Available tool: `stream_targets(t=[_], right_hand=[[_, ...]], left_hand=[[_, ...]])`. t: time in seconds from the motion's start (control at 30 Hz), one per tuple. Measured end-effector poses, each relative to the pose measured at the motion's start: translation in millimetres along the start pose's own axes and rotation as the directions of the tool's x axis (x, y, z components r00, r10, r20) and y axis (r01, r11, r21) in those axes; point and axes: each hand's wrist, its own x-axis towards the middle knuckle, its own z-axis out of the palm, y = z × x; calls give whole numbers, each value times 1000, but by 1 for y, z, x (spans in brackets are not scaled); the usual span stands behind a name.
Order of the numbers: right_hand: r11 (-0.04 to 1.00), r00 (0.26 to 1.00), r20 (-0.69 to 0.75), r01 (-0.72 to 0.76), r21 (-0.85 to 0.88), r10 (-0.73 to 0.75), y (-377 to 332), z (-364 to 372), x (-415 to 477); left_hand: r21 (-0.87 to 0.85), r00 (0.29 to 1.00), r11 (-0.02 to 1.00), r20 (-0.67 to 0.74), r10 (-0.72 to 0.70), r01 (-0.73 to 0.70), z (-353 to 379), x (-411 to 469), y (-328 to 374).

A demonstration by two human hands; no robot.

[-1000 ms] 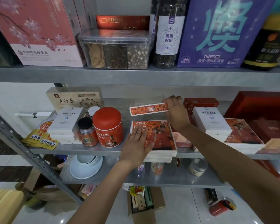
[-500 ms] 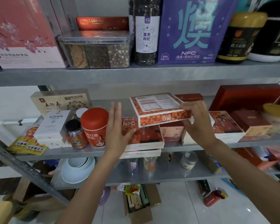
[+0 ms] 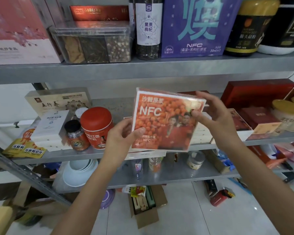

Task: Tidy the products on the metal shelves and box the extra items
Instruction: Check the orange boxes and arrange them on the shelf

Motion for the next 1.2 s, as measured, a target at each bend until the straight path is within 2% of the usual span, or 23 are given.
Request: stream_targets(t=[0.07,0.17,0.23,0.33,0.37,0.43,0.47,0.53,0.6,0.63,0.67,0.7,0.73,0.8,0.83,0.87,0.9,0.93,0.97,1.03,1.1,1.13,1.2], right_hand=[[961,973,69,-227,161,219,8,-1,-2],[792,834,353,-531,303,424,24,-1,-16],[734,766,442,-615,289,467,33,4,-27],[690,767,377,-637,344,520,40,13,-36],[686,772,347,-634,357,533,40,16,-37],[694,783,268,-622,363,562,39,23,-40],[699,787,222,-615,366,576,39,26,-41],[686,783,155,-607,400,602,39,35,-42],[655,773,131,-603,455,621,36,43,-43],[645,772,135,-602,471,622,34,47,-44],[649,777,145,-599,470,612,32,51,-45],[664,788,157,-593,456,596,30,53,-47],[683,800,168,-584,439,576,29,55,-48],[700,825,208,-557,446,525,26,54,-50],[698,839,248,-541,469,484,24,52,-50],[691,850,294,-527,495,438,24,49,-49],[677,853,335,-522,519,400,23,45,-49],[662,853,360,-521,539,378,23,43,-50],[652,852,361,-523,549,379,25,42,-51],[634,846,334,-533,560,416,32,44,-54],[600,829,374,-559,572,416,35,49,-57],[585,821,398,-571,576,409,36,51,-58],[568,816,399,-577,587,418,36,53,-60]], left_hand=[[-148,991,983,-62,-121,110,6,-7,0],[-242,951,937,-118,-287,252,10,-13,-6],[-213,919,915,-127,-373,342,9,-15,-10],[-113,893,894,-80,-443,434,6,-14,-13],[-35,909,913,-84,-409,407,5,-14,-15],[313,982,931,-91,-166,187,2,-17,-21],[533,999,846,-47,23,6,0,-19,-23],[768,931,546,181,318,-336,1,-20,-25],[786,807,256,456,374,-563,9,-19,-28],[785,776,153,526,347,-600,15,-21,-29],[802,782,99,535,319,-589,19,-22,-29],[829,806,94,499,319,-551,22,-23,-28],[852,826,115,449,341,-510,23,-23,-28],[860,813,151,385,436,-488,21,-23,-26],[843,803,215,347,484,-494,20,-23,-24],[791,822,370,272,501,-487,19,-23,-22],[674,874,598,153,462,-434,17,-23,-18],[488,935,811,32,352,-322,16,-25,-13],[296,975,935,-45,218,-196,16,-27,-6],[9,995,999,-90,44,-43,19,-31,2],[-260,997,964,-32,-71,60,28,-36,2],[-345,994,933,6,-111,106,34,-40,3],[-399,986,902,42,-163,166,45,-46,3]])
